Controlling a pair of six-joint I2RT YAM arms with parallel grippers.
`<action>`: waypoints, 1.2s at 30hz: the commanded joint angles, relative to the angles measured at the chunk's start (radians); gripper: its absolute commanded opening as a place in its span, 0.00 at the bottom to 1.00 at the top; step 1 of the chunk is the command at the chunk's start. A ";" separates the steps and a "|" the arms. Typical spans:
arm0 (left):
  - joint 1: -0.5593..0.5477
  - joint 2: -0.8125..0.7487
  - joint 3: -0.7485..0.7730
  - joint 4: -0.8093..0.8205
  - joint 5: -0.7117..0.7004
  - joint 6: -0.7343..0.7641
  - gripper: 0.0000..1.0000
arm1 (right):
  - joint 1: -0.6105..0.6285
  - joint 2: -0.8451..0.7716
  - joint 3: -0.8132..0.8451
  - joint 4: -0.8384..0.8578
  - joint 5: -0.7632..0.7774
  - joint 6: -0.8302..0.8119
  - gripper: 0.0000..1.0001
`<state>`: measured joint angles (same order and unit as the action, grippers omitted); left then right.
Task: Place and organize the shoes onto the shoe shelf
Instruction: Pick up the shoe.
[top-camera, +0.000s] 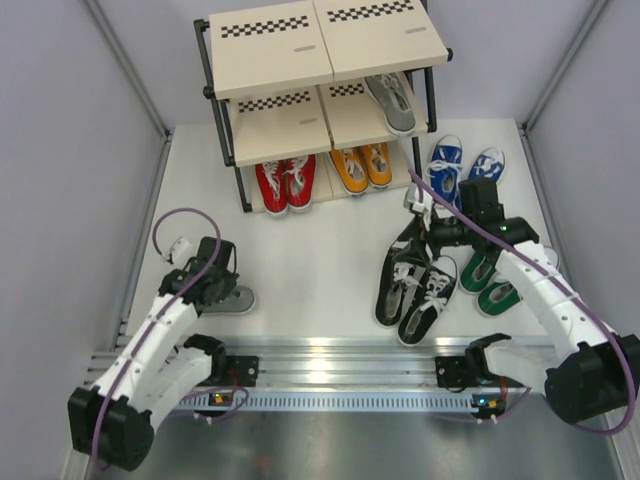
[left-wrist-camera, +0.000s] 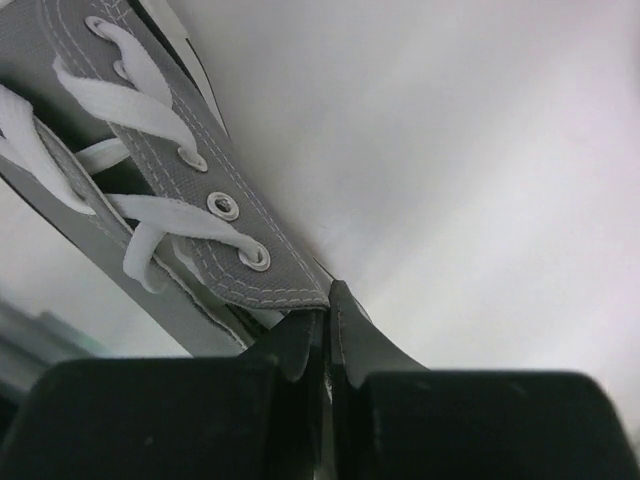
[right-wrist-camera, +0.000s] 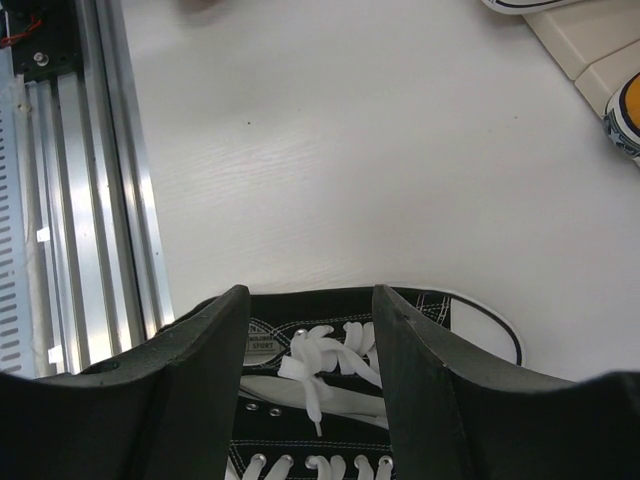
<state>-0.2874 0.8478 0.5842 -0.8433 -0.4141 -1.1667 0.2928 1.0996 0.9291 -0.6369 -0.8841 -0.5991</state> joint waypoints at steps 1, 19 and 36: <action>0.001 -0.182 0.013 0.219 0.191 0.283 0.00 | -0.011 -0.014 -0.001 0.016 -0.026 -0.022 0.53; -0.004 -0.562 -0.057 0.585 1.150 0.435 0.00 | 0.049 0.197 0.171 0.043 -0.138 0.309 0.65; -0.180 -0.320 -0.009 0.805 1.009 0.429 0.00 | 0.321 0.322 0.197 0.388 0.198 1.036 0.89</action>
<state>-0.3840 0.4774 0.5014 -0.2283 0.7010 -0.7841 0.5972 1.4265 1.0943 -0.3515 -0.6781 0.3099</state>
